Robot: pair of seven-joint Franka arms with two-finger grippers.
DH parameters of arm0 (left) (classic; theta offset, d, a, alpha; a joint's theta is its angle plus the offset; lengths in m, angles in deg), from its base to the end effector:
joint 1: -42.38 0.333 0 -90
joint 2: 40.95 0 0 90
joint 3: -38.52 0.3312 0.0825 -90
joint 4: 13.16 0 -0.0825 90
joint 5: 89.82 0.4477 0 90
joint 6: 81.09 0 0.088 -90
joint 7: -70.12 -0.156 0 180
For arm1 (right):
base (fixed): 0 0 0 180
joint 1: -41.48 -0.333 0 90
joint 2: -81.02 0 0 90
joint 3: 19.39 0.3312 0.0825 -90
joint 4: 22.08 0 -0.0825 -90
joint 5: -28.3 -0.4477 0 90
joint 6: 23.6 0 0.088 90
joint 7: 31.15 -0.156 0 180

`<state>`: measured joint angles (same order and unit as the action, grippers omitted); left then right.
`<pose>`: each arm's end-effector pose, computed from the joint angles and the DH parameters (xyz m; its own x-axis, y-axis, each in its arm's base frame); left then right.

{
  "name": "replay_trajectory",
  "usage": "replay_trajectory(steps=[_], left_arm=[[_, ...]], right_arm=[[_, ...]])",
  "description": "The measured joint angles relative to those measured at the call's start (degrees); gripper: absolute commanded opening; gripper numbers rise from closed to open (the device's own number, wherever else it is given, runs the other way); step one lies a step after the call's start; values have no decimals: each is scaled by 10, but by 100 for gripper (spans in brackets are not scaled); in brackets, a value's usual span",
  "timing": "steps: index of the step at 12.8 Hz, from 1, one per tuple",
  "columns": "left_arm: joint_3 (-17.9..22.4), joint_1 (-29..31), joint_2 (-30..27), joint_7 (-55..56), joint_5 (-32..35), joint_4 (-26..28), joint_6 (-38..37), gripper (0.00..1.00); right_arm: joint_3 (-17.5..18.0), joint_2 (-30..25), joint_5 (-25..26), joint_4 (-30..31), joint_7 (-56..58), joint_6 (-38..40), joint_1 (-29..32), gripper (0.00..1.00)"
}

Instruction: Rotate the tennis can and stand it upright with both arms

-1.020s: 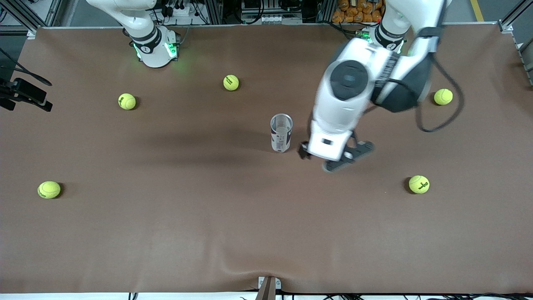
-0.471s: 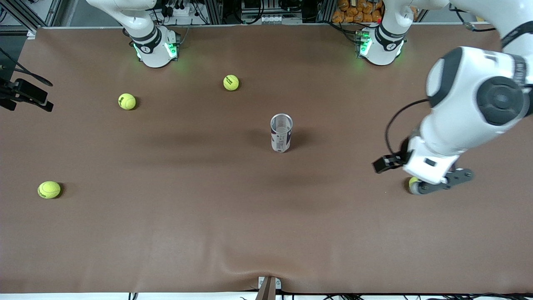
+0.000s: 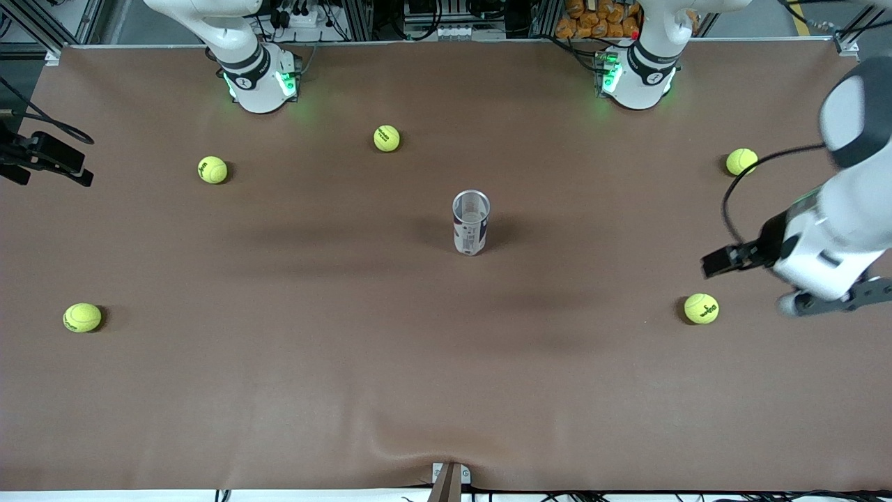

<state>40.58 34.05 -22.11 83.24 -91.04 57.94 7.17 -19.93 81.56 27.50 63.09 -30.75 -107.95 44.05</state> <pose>0.7109 -0.0854 0.5444 0.9927 0.1171 -0.0306 0.1172 -0.9931 0.0028 0.6094 -0.0308 0.6211 0.9987 -0.0459 -0.0236 -0.0462 -0.9988 -0.0140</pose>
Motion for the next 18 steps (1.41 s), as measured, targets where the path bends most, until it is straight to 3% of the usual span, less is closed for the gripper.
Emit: replay_trajectory(steps=[3, 6, 8, 11, 18], left_arm=[[35, 18, -84, -62, 0, 73, -23, 100], [34, 21, -180, -62, 0, 188, -17, 100], [29, 21, -220, -62, 0, 232, -13, 100], [28, 21, -231, -62, 8, 242, -6, 100], [39, 20, -191, -74, 22, 198, 17, 100]], right_arm=[[0, 0, 0, 0, 0, 2, 0, 100], [0, 0, 1, 0, 0, 3, 0, 100], [0, 0, 1, 0, 0, 3, 0, 100], [0, 0, 1, 0, 0, 3, 0, 100], [0, 0, 1, 0, 0, 3, 0, 100]])
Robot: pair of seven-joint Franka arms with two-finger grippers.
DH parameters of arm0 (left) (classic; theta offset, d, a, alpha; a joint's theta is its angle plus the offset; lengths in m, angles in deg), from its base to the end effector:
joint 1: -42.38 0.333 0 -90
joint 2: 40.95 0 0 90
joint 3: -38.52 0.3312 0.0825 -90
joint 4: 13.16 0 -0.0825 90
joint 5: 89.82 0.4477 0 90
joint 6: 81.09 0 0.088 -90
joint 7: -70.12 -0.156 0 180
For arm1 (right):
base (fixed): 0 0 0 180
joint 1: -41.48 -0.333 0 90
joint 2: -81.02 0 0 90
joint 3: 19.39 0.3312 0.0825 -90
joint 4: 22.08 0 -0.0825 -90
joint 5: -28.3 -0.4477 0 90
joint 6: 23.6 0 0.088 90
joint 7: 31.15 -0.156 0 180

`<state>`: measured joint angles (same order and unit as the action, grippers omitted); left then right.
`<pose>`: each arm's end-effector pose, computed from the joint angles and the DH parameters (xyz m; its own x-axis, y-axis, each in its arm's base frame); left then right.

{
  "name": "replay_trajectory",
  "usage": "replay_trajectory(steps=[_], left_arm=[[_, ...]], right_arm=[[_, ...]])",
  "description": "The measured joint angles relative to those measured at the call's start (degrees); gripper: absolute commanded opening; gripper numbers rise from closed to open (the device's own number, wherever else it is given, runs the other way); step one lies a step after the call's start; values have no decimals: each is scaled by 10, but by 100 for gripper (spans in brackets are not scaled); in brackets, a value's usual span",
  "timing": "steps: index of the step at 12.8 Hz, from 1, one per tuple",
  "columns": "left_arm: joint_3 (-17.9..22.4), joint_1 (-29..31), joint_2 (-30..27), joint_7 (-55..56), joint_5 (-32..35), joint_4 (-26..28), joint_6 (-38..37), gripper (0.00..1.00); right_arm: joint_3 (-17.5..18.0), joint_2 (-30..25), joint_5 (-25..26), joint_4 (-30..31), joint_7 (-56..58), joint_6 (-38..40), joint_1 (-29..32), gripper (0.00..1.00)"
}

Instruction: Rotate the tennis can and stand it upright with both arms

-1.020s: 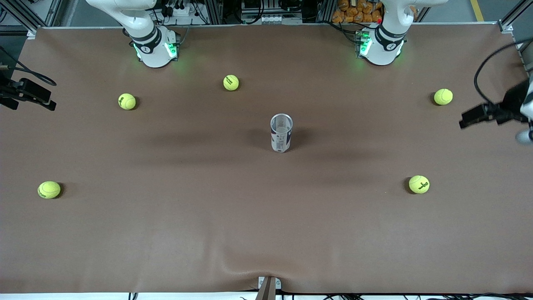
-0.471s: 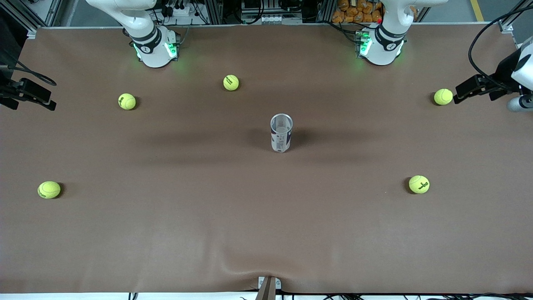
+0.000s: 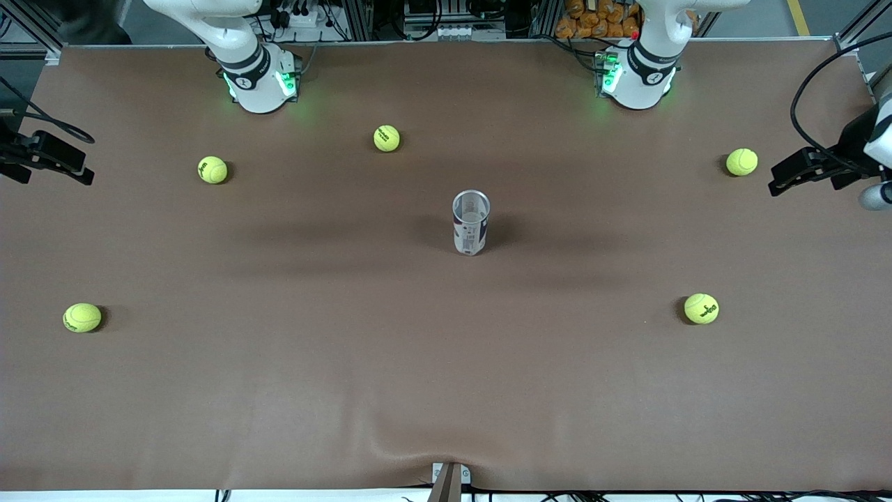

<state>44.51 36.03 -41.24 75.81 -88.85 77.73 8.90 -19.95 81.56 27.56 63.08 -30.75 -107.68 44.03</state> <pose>0.6157 -0.0011 0.5855 0.9956 0.0929 -0.0090 0.0927 -0.9955 -0.0174 0.6086 -0.0309 0.6208 0.9985 -0.0459 -0.0282 -0.0463 -0.9988 -0.0130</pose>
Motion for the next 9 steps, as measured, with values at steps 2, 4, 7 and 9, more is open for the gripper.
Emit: replay_trajectory(steps=[2, 4, 7, 9], left_arm=[[14, 0, 0, -20, 0, -1, 0, 100], [15, 0, 1, -21, 0, -1, 0, 100], [15, -1, 1, -21, -4, -1, 0, 100], [15, -2, 1, -21, -4, -1, 0, 100]], right_arm=[[0, 0, 0, 0, 0, 0, 0, 100], [0, 0, 0, 0, 0, 0, 0, 100], [0, 0, 0, 0, 0, 0, 0, 100], [0, 0, 0, 0, 0, 0, 0, 100]])
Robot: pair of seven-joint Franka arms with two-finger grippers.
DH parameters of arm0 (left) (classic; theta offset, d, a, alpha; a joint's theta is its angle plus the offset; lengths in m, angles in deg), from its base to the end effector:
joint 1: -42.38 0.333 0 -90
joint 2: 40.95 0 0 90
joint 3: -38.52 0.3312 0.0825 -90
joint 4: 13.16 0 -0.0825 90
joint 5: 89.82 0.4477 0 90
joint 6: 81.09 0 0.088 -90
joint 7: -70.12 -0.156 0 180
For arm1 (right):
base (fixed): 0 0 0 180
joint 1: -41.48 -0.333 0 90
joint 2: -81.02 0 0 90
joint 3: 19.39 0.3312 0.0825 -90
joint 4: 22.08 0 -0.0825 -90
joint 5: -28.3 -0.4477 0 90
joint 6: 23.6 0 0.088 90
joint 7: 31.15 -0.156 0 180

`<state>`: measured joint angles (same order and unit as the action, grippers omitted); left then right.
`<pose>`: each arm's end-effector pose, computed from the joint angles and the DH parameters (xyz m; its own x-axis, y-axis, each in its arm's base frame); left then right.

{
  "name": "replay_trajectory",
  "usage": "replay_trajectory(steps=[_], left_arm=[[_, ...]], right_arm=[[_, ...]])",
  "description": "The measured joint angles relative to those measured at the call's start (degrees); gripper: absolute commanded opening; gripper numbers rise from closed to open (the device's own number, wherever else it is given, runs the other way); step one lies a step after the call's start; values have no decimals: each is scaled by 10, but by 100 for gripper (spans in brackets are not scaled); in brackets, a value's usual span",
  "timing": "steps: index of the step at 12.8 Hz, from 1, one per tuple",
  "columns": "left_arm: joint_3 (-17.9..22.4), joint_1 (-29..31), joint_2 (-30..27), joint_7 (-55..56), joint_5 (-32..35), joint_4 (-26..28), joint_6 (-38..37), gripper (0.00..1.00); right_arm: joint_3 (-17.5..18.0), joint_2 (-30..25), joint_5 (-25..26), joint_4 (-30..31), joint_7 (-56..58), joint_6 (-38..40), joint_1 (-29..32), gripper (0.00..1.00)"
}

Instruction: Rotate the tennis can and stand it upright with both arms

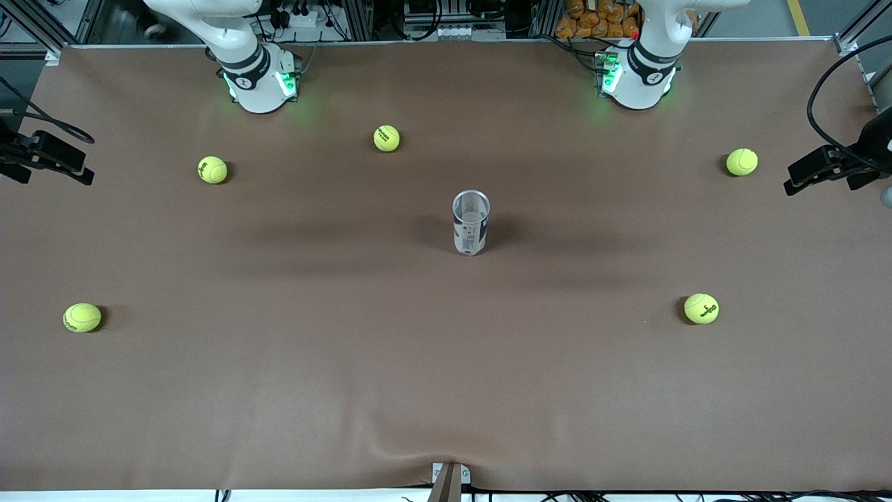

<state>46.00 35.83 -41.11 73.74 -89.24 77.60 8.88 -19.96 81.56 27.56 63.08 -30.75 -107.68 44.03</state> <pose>0.6163 0.0117 0.5853 0.9968 0.0793 -0.0104 0.0792 -0.9968 -0.0104 0.6086 -0.0310 0.6208 0.9985 -0.0461 -0.0282 -0.0465 -0.9988 -0.0130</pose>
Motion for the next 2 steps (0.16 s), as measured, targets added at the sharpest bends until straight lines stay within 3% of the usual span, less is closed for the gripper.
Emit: replay_trajectory(steps=[2], left_arm=[[0, -1, 0, 0, 0, 0, 0, 100]], right_arm=[[0, 0, 0, 0, 0, 0, 0, 100]])
